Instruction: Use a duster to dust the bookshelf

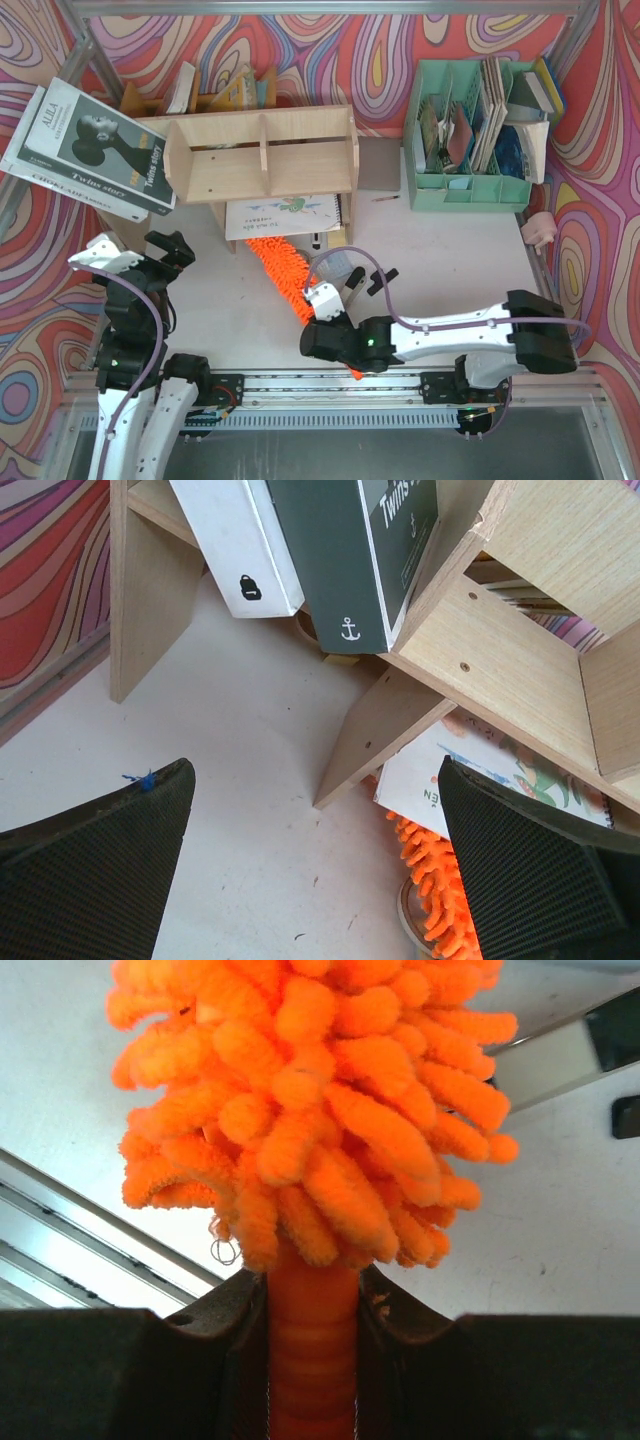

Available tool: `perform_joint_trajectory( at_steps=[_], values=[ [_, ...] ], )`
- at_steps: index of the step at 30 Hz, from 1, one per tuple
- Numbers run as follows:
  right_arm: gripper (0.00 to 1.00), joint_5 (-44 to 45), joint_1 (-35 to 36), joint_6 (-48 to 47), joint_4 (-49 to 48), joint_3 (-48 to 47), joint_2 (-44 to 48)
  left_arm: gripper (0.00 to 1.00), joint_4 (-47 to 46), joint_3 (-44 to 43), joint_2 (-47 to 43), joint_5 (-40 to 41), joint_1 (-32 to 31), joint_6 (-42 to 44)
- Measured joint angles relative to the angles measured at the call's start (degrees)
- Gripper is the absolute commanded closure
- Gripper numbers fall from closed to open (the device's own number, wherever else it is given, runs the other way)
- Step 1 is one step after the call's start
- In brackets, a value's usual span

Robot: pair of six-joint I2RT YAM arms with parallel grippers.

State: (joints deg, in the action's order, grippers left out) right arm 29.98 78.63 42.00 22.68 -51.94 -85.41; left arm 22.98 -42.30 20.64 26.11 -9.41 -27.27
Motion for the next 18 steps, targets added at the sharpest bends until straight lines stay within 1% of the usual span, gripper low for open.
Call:
perform_joint_trajectory(
  at_steps=[4, 9, 11, 15, 18],
  values=[
    [1.00, 1.7, 0.0, 2.2, 2.2, 0.0, 4.0, 0.01, 0.0, 0.0, 0.0, 0.0, 0.1, 0.0],
    [1.00, 4.1, 0.1, 11.7, 9.4, 0.1, 4.1, 0.02, 0.0, 0.0, 0.1, -0.2, 0.1, 0.0],
    [1.00, 4.6, 0.1, 14.6, 10.7, 0.6, 4.1, 0.01, 0.0, 0.0, 0.4, -0.4, 0.1, 0.0],
    [1.00, 4.3, 0.1, 15.0, 9.9, 1.4, 4.0, 0.01, 0.0, 0.0, 1.1, -0.9, 0.2, 0.0],
    [1.00, 3.7, 0.1, 13.1, 7.2, 0.9, 2.6, 0.02, 0.0, 0.0, 1.2, -1.1, 0.2, 0.0]
  ],
)
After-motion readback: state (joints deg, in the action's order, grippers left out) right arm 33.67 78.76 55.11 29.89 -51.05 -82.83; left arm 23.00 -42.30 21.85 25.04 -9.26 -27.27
